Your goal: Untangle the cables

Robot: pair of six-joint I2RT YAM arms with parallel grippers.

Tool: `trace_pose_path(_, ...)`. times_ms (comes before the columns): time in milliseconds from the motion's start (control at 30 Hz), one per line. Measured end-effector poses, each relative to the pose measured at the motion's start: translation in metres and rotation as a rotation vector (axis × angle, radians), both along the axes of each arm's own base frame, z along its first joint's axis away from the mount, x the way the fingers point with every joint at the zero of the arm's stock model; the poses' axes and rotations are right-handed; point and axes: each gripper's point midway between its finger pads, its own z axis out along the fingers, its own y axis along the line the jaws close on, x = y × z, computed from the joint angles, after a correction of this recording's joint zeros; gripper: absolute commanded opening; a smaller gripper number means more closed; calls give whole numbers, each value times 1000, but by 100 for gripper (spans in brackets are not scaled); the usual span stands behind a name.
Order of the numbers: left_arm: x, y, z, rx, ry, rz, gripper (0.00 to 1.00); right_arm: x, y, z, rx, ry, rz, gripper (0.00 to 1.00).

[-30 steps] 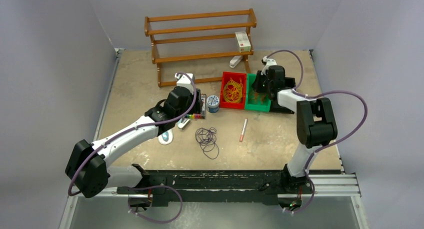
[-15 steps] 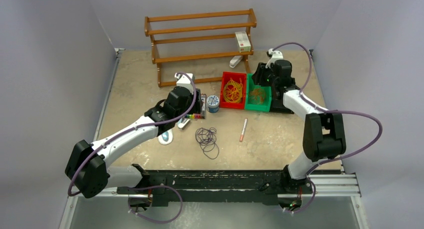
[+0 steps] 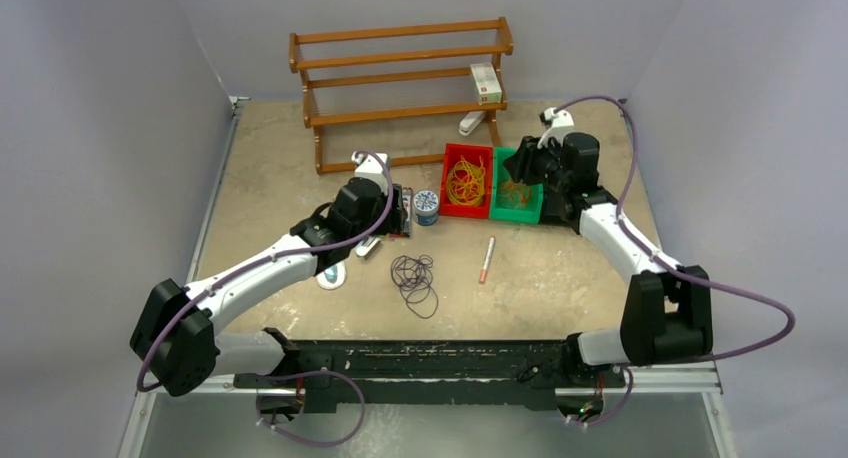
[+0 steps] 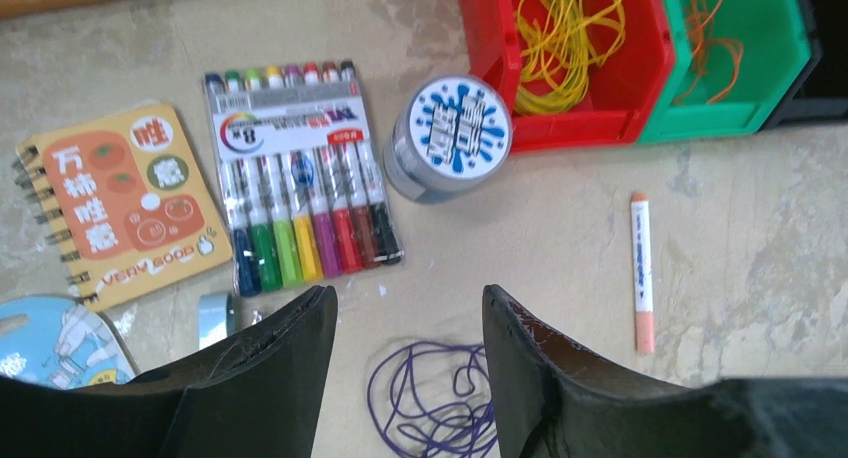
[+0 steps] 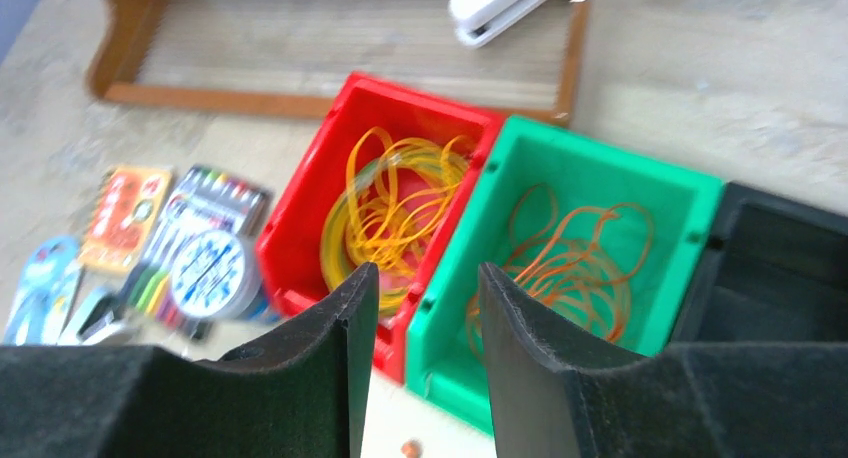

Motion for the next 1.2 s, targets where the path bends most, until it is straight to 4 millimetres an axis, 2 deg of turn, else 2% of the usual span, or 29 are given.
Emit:
trace_pose_path(133,-11,2,-22,3,55,-13,54,-29,24,-2,31,5,125,48)
trace_pose_path(233,-20,4,-39,2,100,-13,55,-52,57,-1,16,-17,267,51)
trace_pose_path(300,-23,5,-44,1,116,-10,54,-73,87,-4,-3,-33,409,55)
trace_pose_path(467,-23,5,-45,-13,121,0,54,-126,143,-24,-40,-39,705,62)
trace_pose_path(600,-20,9,-41,-10,102,22,54,-156,172,-37,-58,-46,870,64)
trace_pose_path(700,-17,16,-32,-7,68,59,54,-166,185,-50,-79,-47,945,64)
trace_pose_path(967,-11,39,1,-34,-33,179,54,-182,208,-110,-170,66,1057,64)
trace_pose_path(1133,-10,46,5,-26,-50,209,54,-184,216,-120,-196,74,1088,61)
trace_pose_path(1200,-11,47,3,-20,-46,212,54,-182,219,-120,-201,66,1091,55)
